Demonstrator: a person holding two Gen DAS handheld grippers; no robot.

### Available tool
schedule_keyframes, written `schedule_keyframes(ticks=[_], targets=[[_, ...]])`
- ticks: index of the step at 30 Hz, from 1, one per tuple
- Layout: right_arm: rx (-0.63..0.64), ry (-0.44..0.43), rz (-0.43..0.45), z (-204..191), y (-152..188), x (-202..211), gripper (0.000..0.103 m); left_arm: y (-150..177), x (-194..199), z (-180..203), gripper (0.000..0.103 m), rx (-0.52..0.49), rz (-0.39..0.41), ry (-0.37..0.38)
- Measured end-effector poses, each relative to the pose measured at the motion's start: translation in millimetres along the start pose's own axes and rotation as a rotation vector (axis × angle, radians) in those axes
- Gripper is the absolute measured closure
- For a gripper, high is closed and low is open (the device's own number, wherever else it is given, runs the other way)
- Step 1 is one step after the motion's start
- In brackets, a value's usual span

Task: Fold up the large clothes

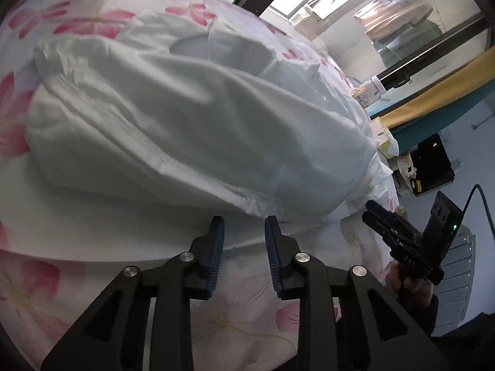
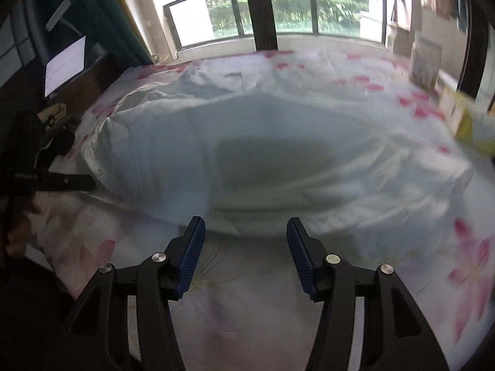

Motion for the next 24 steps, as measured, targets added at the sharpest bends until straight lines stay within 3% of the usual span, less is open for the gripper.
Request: schedule_keyframes(ticks=[7,13,15,16,19,24], targets=[[-0.125,-0.089,-0.02,9.6,14.4,6.3,0.048,-2.0,-2.0,13.9,0.075,-0.014,0.061,0.046],[-0.251,-0.155,0.031,23.0,9.4,2.4,0.048,-9.7,-14.0,4.3,0.076,0.047,0.06,0.059],[-0.272,-0.154,0.048,24.1,6.7,0.7,0.05,-9.4,-9.7,6.1,0.092,0.035,0.083,0.065],[-0.279,-0.152,0.054,24.8,6.2,0.4,0.058,-8.9,-6.3,7.5,0.099,0.027,0.096,0.07],[-0.318,-0.143,0.066,33.3,7.3,-0.7,0.082,-8.9,4.2,9.3,0.102,0.009,0.146,0.079],[-0.386,-0.15,0.084,46.3,11.1,2.6,0.088,-11.4,11.1,8.0,0.102,0.014,0.187,0.093]])
Point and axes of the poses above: each gripper's, at about its wrist camera, not at the fingertips, and x roughly against the way its jaws point, z to its right, y to its underside, the point moved 1 cm from there along -x, roughly the way its jaws point, and after that the axes turned 7 degrees about -y, right-handed, at the moved point
